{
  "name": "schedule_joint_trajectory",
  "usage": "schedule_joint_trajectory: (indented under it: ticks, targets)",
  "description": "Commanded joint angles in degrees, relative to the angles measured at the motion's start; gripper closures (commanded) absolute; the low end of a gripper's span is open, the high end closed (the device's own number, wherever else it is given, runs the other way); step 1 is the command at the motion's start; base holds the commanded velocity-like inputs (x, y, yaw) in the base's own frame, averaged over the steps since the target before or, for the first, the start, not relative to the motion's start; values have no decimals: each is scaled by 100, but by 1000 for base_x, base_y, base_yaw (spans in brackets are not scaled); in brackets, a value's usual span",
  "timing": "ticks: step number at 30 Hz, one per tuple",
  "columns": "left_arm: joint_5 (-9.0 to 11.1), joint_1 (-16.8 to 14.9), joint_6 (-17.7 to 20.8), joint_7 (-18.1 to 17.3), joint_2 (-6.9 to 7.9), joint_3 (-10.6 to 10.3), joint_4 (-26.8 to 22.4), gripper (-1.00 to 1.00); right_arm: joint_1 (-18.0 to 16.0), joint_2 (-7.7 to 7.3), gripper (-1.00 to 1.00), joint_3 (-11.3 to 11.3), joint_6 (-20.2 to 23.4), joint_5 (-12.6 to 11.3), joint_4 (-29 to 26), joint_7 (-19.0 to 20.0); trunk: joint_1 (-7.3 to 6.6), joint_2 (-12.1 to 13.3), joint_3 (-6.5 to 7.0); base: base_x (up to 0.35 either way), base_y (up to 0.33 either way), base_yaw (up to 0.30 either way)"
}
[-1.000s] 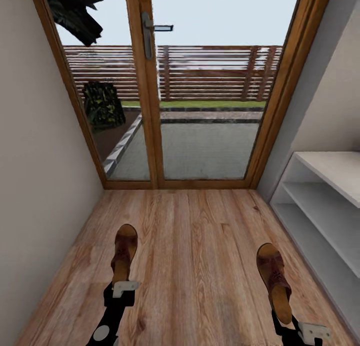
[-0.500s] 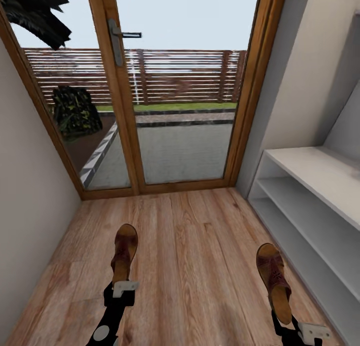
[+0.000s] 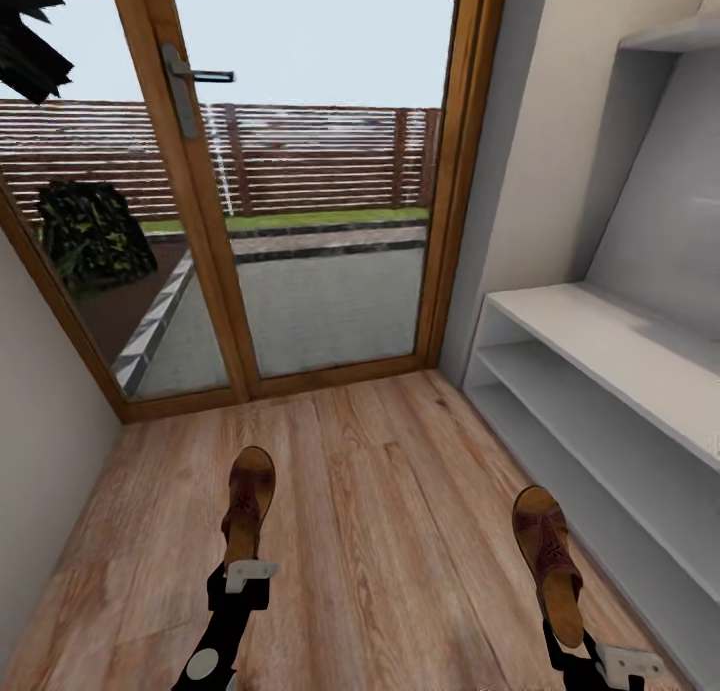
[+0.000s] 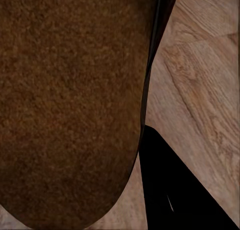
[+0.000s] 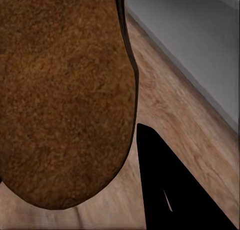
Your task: Pick up the two gym shoes and the two sandals from the corridor floor and place them onto the hallstand (shoe rack) in the corridor, making sure they are on the rack and not on the floor. Arrange them so the two gym shoes are next to each other and the two sandals are next to each other.
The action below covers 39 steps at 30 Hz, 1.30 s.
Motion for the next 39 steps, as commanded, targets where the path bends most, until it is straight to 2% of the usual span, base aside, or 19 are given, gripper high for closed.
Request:
schedule_joint_trajectory:
  ticks: [1, 12, 39]
  targets:
    - [-61, -2, -6, 50, 3, -18, 3, 100, -9, 7, 100, -48, -7, 7, -10, 54, -1, -2, 1, 47, 302, -276]
    - [-61, -2, -7, 50, 2, -18, 5, 100, -9, 7, 100, -48, -7, 7, -10, 54, -1, -2, 58, 73, 288, -276]
    - [-65, -2, -14, 44, 2, -27, 0, 100, -9, 7, 100, -48, -7, 7, -10, 54, -1, -2, 198, 3, 11, -276]
